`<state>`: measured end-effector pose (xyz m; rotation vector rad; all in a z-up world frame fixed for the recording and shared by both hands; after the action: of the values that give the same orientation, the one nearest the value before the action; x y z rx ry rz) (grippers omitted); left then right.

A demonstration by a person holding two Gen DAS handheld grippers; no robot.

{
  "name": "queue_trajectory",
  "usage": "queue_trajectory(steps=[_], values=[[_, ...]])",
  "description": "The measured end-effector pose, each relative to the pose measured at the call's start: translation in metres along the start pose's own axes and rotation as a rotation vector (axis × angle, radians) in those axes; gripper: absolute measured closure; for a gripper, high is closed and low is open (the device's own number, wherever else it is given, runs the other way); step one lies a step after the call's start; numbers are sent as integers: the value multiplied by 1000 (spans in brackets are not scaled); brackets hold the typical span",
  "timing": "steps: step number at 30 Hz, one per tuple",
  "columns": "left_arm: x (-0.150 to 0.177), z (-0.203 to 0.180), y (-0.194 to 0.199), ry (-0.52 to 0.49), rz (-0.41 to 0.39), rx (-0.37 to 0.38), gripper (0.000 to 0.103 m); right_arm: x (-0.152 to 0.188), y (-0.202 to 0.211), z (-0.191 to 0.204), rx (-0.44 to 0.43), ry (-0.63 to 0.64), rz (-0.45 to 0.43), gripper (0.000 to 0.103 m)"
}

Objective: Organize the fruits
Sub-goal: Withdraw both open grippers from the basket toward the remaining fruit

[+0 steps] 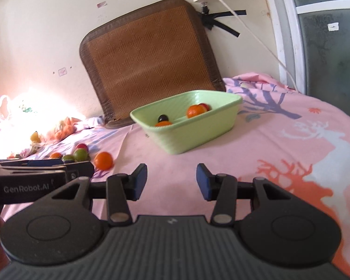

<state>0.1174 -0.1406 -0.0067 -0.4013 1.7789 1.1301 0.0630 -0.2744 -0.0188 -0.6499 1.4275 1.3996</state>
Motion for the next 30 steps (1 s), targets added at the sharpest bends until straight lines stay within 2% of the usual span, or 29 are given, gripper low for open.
queue_trajectory(steps=[13, 30], values=[[37, 55, 31, 31, -15, -123, 38, 16, 4, 22, 3, 25, 30, 54], [38, 54, 33, 28, -35, -72, 38, 19, 3, 24, 1, 30, 32, 54]])
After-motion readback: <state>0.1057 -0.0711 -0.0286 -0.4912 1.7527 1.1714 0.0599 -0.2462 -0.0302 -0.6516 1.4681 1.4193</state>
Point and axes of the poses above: each gripper's, at about its wrist camera, not at the fingertips, and y roughly against the way its jaws point, z to its left, x to its underside, the point moved 6 cm from there along -y, roughly the way its jaws point, and after that the axes turned 11 degrees about x, right-handed, at the moved point
